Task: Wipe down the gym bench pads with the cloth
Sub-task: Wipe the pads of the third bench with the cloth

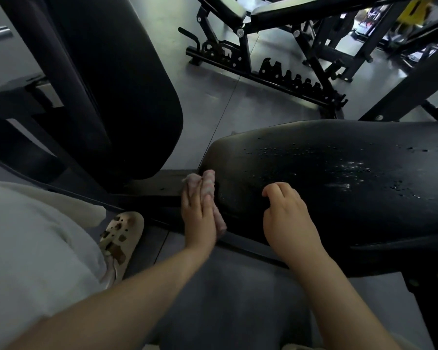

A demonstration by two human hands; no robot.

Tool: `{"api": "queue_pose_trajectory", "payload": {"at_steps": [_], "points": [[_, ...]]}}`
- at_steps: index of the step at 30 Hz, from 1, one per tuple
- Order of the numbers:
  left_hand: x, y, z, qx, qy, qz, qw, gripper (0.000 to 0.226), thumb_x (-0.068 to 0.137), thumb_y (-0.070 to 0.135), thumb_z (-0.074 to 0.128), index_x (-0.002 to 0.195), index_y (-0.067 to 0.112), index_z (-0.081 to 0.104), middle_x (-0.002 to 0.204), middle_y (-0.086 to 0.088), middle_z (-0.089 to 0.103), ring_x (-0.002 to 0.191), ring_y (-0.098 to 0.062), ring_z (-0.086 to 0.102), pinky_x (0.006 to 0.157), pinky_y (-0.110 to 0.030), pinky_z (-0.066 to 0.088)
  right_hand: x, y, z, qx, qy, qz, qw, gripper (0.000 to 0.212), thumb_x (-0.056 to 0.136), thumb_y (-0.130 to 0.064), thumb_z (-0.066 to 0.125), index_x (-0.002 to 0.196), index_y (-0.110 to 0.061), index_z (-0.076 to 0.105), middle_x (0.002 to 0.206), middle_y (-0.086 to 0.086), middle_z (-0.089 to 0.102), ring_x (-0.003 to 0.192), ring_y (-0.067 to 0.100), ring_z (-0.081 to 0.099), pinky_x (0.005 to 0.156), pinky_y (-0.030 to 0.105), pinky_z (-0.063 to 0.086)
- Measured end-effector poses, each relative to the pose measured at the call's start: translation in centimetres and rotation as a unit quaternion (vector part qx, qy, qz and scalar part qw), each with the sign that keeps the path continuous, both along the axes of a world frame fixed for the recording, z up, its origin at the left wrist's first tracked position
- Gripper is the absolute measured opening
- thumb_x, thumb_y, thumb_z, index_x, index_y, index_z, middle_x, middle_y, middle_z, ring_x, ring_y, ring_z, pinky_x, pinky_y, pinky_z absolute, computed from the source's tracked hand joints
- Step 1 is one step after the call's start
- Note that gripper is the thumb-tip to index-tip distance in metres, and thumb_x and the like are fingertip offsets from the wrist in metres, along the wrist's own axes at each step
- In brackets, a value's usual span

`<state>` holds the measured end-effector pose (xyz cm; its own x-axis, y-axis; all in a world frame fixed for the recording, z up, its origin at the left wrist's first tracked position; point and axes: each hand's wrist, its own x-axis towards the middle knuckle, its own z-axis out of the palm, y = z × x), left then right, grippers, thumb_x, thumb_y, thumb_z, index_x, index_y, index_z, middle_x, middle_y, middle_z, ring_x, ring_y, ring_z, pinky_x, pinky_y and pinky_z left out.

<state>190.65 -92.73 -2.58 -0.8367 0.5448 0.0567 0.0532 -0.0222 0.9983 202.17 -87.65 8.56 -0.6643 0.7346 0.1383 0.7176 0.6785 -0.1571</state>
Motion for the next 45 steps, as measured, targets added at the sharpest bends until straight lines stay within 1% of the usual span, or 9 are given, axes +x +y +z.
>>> {"api": "queue_pose_trajectory", "payload": {"at_steps": [3,7,12,16,20,24,27,35,45], "points": [[3.9,-0.9,1.3,-0.016,0.069,0.002,0.997,0.043,0.091,0.047,0.027,0.125,0.073,0.017,0.157,-0.006,-0.003,0.145,-0.023,0.005,0.116,-0.035,0.013,-0.1,-0.1,0.2,-0.001,-0.01,0.001,1.0,0.034,0.087,0.002,0.043,0.118,-0.006,0.052,0.125,0.009,0.048,0.107,0.024,0.045,0.086,0.029,0.032],[2.7,0.3,1.6,-0.152,0.074,-0.02,0.985,0.056,0.088,0.05,0.026,0.14,0.035,0.038,0.157,-0.004,-0.001,0.143,-0.024,-0.006,0.114,-0.034,0.006,0.0,-0.1,0.1,-0.003,-0.001,0.004,1.0,0.032,0.084,0.005,0.047,0.113,-0.003,0.055,0.119,0.013,0.053,0.101,0.028,0.049,0.081,0.032,0.034],[-2.2,1.9,1.4,-0.26,0.17,-0.086,0.947,0.042,0.099,0.029,0.039,0.141,0.034,0.039,0.157,-0.002,0.014,0.142,-0.028,0.011,0.116,-0.038,0.01,0.1,0.0,-0.5,-0.003,0.0,0.008,1.0,0.028,0.078,0.009,0.051,0.103,-0.001,0.059,0.11,0.016,0.056,0.094,0.033,0.052,0.077,0.038,0.04],[-6.7,3.6,1.0,-0.241,0.097,-0.197,0.945,0.046,0.101,0.03,0.035,0.146,0.031,0.029,0.159,-0.002,0.005,0.144,-0.029,0.01,0.116,-0.046,0.013,0.0,0.0,-0.3,-0.001,-0.003,0.012,1.0,0.031,0.082,0.007,0.047,0.11,-0.002,0.057,0.118,0.014,0.053,0.1,0.03,0.049,0.083,0.036,0.039],[-5.2,3.6,1.8,-0.367,0.297,-0.197,0.859,0.057,0.101,0.028,0.032,0.151,0.025,0.005,0.159,-0.006,-0.007,0.144,-0.033,-0.002,0.117,-0.047,0.008,0.2,-0.2,-0.1,-0.012,0.026,0.008,1.0,0.033,0.087,0.003,0.045,0.117,-0.003,0.054,0.125,0.012,0.05,0.108,0.029,0.047,0.088,0.036,0.04],[0.3,1.0,4.5,-0.307,0.403,-0.276,0.817,0.047,0.093,0.044,0.002,0.13,0.041,-0.027,0.157,-0.003,-0.013,0.145,-0.023,-0.013,0.117,-0.036,-0.007,0.5,0.2,-0.8,-0.009,0.064,0.003,0.998,0.027,0.091,-0.002,0.046,0.116,-0.004,0.056,0.128,0.014,0.05,0.123,0.032,0.045,0.116,0.044,0.02],[1.3,0.1,4.7,-0.28,0.433,-0.321,0.794,0.043,0.079,0.049,-0.012,0.116,0.046,-0.034,0.157,0.002,-0.015,0.144,-0.019,-0.017,0.118,-0.037,-0.007,0.3,0.5,-1.4,0.05,0.051,-0.015,0.997,0.03,0.091,-0.013,0.041,0.113,-0.005,0.061,0.124,0.018,0.056,0.123,0.035,0.049,0.111,0.048,0.013],[-4.5,7.3,5.0,-0.32,0.365,-0.354,0.799,0.049,0.103,0.038,0.015,0.149,0.038,-0.002,0.158,-0.001,-0.015,0.145,-0.021,-0.013,0.115,-0.04,-0.004,-0.5,0.5,-2.1,0.165,-0.048,-0.078,0.982,0.043,0.069,-0.012,0.077,0.109,-0.002,0.065,0.116,0.024,0.062,0.114,0.04,0.057,0.102,0.063,0.028],[-10.2,17.6,3.0,-0.356,0.347,-0.293,0.817,0.075,0.076,0.059,-0.008,0.148,0.043,0.003,0.159,0.006,0.004,0.145,-0.024,0.008,0.116,-0.047,0.01,-0.7,0.6,-3.1,0.199,-0.061,-0.082,0.975,0.037,0.076,-0.018,0.049,0.105,-0.004,0.068,0.11,0.022,0.065,0.109,0.038,0.059,0.106,0.052,0.019]]}}
